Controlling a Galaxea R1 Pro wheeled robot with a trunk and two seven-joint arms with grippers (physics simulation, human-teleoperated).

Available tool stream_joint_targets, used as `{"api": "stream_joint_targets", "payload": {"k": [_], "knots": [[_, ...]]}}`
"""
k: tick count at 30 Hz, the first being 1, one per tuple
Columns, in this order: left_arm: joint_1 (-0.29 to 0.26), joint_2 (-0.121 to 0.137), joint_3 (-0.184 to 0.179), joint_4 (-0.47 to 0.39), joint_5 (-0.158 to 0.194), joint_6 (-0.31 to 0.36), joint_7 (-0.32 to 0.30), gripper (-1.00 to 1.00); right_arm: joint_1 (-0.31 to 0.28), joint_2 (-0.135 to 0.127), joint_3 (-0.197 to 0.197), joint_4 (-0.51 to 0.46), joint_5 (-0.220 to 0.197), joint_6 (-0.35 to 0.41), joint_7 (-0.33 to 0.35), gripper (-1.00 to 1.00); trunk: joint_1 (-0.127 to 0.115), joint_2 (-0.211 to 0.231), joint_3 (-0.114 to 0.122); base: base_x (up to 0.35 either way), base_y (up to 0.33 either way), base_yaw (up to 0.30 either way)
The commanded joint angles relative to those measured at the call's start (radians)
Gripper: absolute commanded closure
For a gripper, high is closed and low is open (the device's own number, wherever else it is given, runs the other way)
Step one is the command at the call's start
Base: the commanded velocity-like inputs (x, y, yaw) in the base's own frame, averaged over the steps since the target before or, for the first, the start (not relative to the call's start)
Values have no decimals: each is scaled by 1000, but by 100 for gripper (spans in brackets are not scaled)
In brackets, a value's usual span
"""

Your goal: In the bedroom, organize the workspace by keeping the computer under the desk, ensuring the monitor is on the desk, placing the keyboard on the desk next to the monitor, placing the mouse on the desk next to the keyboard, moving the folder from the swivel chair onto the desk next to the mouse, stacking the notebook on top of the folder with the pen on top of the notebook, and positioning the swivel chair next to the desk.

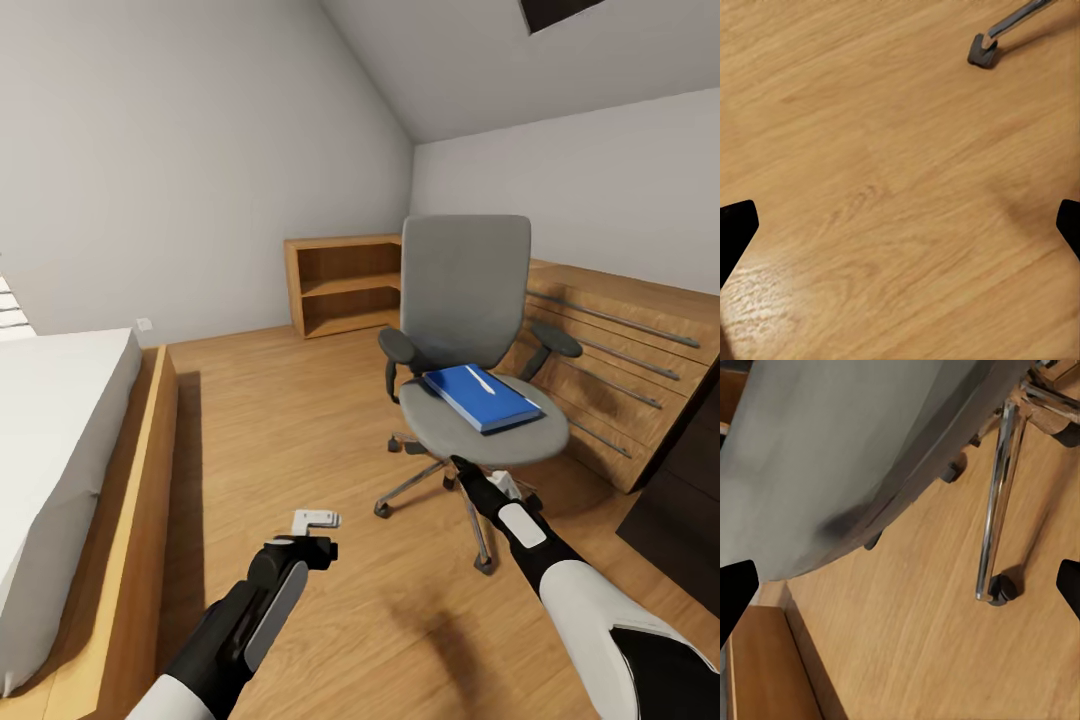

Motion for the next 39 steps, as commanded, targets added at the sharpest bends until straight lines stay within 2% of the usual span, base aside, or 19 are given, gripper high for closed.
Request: {"api": "stream_joint_targets", "payload": {"k": [1,3,4,8,18,32,39], "knots": [[-1,0,-2,0,11,1,10,-100,0,0,-7,0,-6,7,4,-100,0,0,-1,56,-11,0],[-1,0,-4,0,10,-1,10,-100,0,-1,-7,0,-6,8,3,-100,0,0,-1,139,-7,0],[-1,-1,-30,2,11,-2,13,-100,0,-2,-7,0,-7,9,3,-100,0,0,-1,125,-1,0],[-1,0,-56,2,11,-2,16,-100,0,-1,-7,0,-7,8,4,-100,0,0,-1,85,0,0],[-1,1,-57,4,12,-2,13,-100,0,-3,-8,0,-6,9,4,-100,0,0,-1,186,0,0],[-1,2,-57,4,11,-2,18,-100,0,-17,-9,-1,-7,9,4,-100,0,0,-1,33,-17,0],[-1,3,-55,2,10,-3,17,-100,0,-39,-10,-2,-12,12,4,-100,0,0,-1,123,-120,0]]}}
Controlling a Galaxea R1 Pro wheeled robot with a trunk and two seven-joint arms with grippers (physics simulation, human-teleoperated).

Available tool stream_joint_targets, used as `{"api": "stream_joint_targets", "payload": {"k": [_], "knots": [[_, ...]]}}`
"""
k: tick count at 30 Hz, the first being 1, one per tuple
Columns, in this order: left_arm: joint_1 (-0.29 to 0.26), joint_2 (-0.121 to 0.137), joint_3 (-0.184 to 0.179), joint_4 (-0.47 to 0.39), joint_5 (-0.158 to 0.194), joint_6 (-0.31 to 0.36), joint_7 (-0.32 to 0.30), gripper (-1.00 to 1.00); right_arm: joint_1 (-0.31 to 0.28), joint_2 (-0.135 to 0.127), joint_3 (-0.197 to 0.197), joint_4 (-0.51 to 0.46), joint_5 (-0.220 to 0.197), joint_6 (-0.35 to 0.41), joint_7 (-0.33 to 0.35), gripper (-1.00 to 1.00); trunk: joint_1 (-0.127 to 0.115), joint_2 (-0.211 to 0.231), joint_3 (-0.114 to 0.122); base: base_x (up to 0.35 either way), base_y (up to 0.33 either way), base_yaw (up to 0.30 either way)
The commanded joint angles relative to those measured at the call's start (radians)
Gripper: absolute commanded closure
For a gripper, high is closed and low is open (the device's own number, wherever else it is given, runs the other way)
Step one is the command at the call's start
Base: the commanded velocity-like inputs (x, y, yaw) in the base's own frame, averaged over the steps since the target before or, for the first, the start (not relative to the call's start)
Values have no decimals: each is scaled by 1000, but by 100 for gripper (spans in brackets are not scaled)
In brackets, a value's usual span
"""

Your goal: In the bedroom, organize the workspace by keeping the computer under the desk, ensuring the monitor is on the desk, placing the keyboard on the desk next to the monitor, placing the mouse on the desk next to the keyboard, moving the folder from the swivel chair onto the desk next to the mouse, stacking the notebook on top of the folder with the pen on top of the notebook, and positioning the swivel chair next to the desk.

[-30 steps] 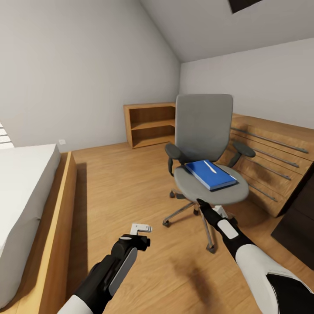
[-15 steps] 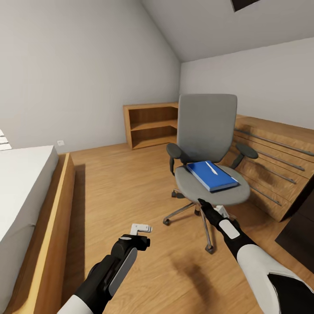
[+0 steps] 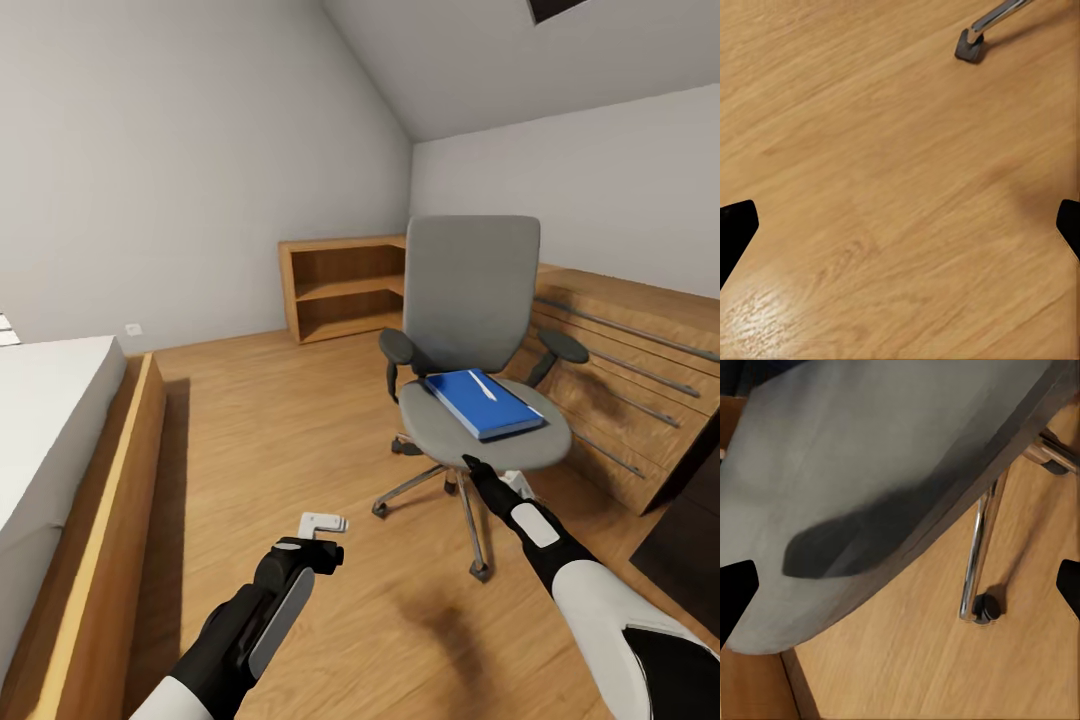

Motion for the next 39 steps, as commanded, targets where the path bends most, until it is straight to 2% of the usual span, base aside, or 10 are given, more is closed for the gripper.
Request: {"api": "stream_joint_targets", "payload": {"k": [1,6,29,39], "knots": [[-1,0,-2,-1,11,2,10,-100,0,-1,-8,1,-10,7,3,-100,0,0,-1,169,-119,0],[-1,0,-2,-1,10,2,11,-100,0,-19,-8,1,-35,7,3,-100,0,0,-1,199,-118,0],[-1,0,-3,1,13,2,7,-100,0,-34,-8,1,-37,7,3,-100,0,0,-1,296,-103,0],[-1,-1,-3,18,12,2,4,-100,0,-38,-8,-1,-37,7,3,-100,0,0,-1,47,-15,0]]}}
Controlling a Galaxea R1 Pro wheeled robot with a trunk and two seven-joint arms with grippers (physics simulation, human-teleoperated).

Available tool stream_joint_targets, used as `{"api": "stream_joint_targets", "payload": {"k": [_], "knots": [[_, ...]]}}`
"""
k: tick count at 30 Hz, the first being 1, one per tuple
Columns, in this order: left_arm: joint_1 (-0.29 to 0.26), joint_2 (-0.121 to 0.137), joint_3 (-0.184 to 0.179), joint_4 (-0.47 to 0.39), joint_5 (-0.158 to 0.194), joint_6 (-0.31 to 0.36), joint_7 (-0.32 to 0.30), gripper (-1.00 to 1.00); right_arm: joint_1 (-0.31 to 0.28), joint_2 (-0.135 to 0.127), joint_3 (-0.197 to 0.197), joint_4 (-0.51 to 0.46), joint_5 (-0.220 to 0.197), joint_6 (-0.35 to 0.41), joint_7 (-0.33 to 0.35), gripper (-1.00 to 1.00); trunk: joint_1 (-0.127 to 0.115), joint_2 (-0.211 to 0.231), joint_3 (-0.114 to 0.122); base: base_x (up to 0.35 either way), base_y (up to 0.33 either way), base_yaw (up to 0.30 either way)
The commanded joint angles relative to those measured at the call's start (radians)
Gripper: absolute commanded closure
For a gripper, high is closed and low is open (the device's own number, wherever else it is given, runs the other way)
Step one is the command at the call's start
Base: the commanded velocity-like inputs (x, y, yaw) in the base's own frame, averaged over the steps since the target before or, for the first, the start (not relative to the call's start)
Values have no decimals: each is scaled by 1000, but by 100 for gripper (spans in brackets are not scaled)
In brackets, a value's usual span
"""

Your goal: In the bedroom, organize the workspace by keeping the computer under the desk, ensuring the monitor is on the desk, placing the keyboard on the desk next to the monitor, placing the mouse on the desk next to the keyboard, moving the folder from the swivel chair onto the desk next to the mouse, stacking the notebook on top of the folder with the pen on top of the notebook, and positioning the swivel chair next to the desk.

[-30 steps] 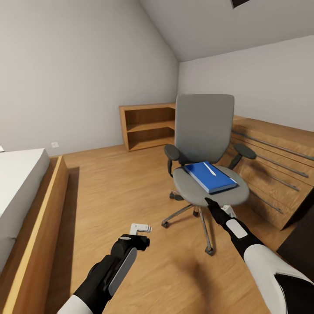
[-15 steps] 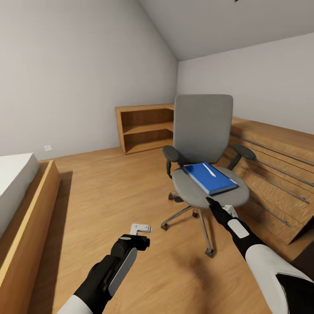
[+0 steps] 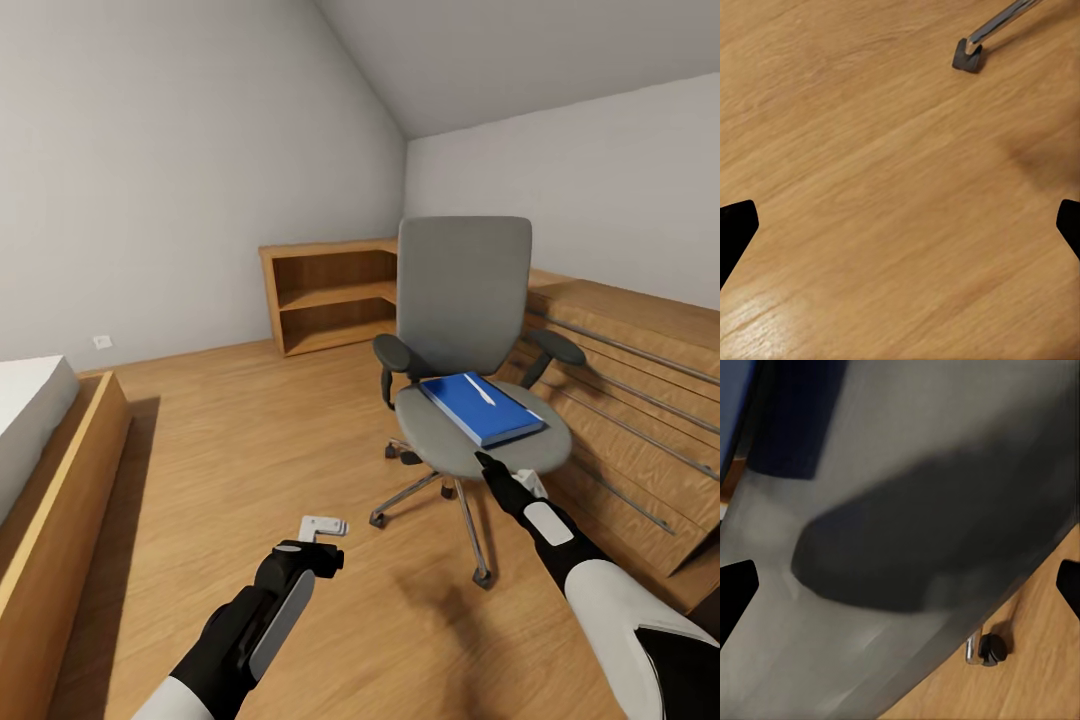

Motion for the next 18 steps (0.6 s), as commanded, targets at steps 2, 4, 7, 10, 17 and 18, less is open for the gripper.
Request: {"api": "stream_joint_targets", "payload": {"k": [2,4,7,10,17,18], "knots": [[-1,0,-2,-1,11,2,10,-100,0,0,-10,7,6,6,-2,-100,0,0,-1,3,-1,0],[-1,0,-2,-1,10,2,10,-100,0,-1,-11,7,6,6,-2,-100,0,0,-1,2,-1,0],[-1,0,-2,-1,10,2,10,-100,0,-3,-13,7,6,6,-2,-100,0,0,-1,0,0,0],[-1,0,-2,-1,10,2,10,-100,0,-12,-14,6,4,6,-2,-100,0,0,-1,0,0,0],[-1,0,-2,-1,10,2,11,-100,0,-29,-14,6,-42,7,-3,-100,0,0,-1,0,0,0],[-1,0,-2,-1,10,2,11,-100,0,-33,-14,6,-47,8,-3,-100,0,0,-1,0,0,0]]}}
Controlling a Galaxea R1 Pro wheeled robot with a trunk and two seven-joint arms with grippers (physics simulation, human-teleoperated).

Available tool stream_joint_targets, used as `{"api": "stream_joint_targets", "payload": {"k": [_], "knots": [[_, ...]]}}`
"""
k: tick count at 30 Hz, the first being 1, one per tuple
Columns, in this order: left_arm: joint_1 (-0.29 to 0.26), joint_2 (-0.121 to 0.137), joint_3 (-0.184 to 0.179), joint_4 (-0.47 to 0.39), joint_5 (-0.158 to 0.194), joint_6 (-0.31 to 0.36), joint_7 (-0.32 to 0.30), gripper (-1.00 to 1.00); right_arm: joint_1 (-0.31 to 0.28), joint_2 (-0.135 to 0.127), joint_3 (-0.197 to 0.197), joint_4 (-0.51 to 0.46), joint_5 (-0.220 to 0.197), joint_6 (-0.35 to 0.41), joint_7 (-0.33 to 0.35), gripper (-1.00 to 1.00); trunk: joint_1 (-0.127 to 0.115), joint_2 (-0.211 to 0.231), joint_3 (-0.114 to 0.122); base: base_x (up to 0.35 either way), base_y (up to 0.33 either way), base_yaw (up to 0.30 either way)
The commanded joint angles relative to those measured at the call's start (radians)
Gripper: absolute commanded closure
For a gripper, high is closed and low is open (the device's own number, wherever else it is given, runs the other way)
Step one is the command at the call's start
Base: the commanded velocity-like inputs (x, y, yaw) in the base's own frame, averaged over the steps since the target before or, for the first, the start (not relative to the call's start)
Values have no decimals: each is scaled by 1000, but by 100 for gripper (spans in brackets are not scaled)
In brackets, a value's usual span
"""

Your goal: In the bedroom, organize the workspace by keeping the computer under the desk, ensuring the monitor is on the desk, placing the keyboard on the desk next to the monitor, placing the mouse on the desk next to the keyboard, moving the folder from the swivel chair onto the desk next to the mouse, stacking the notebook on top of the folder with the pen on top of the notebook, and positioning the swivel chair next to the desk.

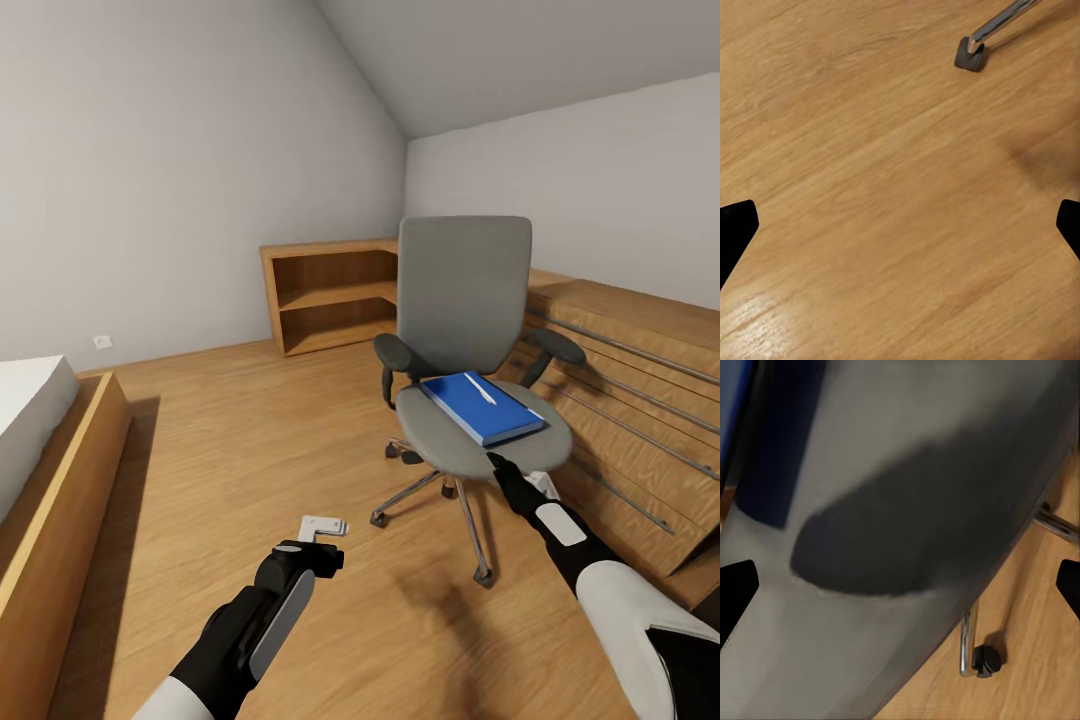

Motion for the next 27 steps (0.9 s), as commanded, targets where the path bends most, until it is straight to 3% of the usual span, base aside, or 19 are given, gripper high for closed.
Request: {"api": "stream_joint_targets", "payload": {"k": [1,20,27], "knots": [[-1,0,-2,-1,11,2,10,-100,0,-3,-7,0,-9,7,4,-100,0,0,-1,0,0,0],[-1,0,-2,-2,11,2,11,-100,0,-37,-8,-1,-18,8,4,-100,0,0,-1,1,0,0],[-1,0,-2,-1,10,2,12,-100,0,-41,-8,-2,-18,8,4,-100,0,0,-1,150,-42,0]]}}
